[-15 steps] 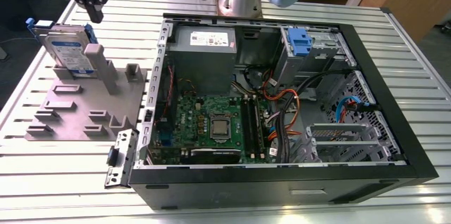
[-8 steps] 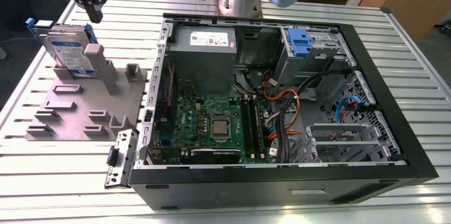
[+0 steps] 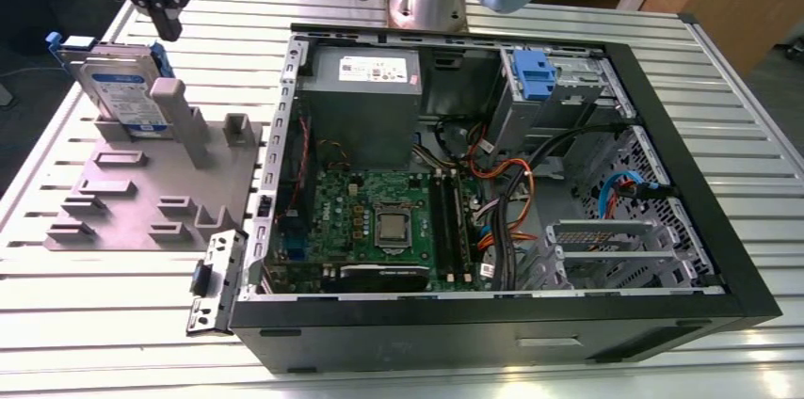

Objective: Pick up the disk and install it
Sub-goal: 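Reach for the disk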

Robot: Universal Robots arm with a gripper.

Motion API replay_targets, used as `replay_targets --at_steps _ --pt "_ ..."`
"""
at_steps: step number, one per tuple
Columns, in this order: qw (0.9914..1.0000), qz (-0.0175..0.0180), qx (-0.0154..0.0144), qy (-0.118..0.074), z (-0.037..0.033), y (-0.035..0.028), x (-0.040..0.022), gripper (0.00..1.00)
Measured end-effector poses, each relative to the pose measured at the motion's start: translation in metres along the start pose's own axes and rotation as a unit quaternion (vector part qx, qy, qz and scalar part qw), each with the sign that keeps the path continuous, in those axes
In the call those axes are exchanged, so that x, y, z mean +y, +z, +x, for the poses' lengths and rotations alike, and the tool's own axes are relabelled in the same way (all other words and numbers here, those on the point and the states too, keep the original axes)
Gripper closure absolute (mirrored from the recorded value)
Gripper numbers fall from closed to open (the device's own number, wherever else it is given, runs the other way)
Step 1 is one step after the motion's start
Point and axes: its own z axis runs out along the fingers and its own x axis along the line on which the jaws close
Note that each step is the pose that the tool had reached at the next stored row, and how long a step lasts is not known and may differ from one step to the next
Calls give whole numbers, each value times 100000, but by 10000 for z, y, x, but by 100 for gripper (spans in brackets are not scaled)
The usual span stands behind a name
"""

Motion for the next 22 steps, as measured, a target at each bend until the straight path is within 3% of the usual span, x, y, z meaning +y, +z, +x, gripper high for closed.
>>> replay_targets --at_steps 22 --pt "100000 1 -1 -1 63 5 -5 89"
